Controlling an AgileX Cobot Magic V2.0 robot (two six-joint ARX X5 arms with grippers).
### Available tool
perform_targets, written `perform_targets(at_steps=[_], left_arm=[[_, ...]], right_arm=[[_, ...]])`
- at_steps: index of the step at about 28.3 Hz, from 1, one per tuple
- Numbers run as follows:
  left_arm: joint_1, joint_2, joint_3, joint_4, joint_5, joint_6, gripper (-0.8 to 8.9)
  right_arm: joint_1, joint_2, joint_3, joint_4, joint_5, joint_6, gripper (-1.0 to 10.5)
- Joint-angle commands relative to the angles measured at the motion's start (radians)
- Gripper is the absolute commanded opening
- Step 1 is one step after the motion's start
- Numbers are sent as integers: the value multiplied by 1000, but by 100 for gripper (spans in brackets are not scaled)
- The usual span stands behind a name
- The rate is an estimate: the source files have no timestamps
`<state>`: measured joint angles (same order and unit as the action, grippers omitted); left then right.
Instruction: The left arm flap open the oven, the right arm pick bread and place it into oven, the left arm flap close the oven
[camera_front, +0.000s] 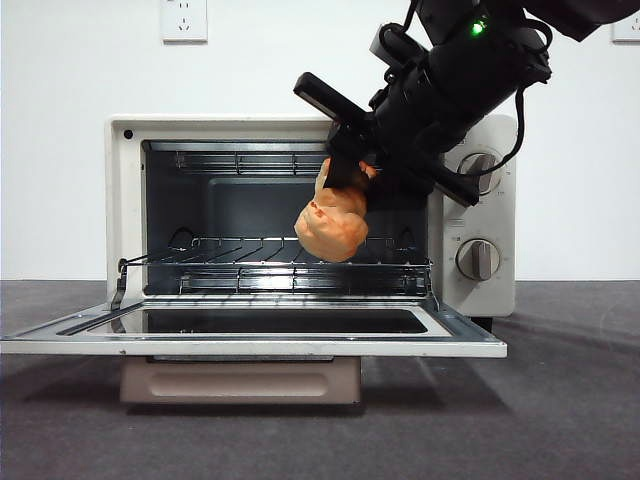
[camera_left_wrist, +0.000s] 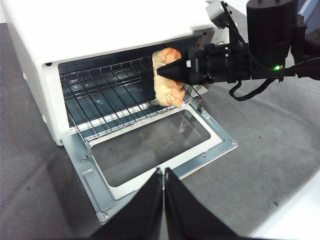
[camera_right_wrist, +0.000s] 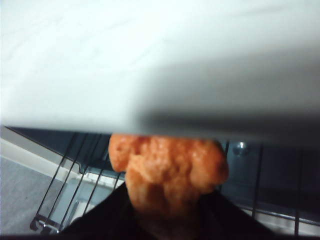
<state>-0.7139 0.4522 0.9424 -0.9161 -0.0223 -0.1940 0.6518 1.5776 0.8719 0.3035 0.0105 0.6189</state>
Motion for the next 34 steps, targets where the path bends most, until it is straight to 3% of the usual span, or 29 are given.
perform_targets(at_steps=[1, 13, 28, 34], left_arm=[[-6, 2, 18, 11, -2, -2, 10], [-6, 2, 18, 6, -2, -2, 10], [-6, 2, 18, -16, -2, -2, 10], [-6, 2, 18, -26, -2, -2, 10]], right_arm=[[7, 17, 21, 26, 25, 3, 129], [6, 17, 21, 26, 50, 2, 381], [7, 16, 21, 22, 41, 3, 465], [6, 16, 21, -54, 43, 3, 528]])
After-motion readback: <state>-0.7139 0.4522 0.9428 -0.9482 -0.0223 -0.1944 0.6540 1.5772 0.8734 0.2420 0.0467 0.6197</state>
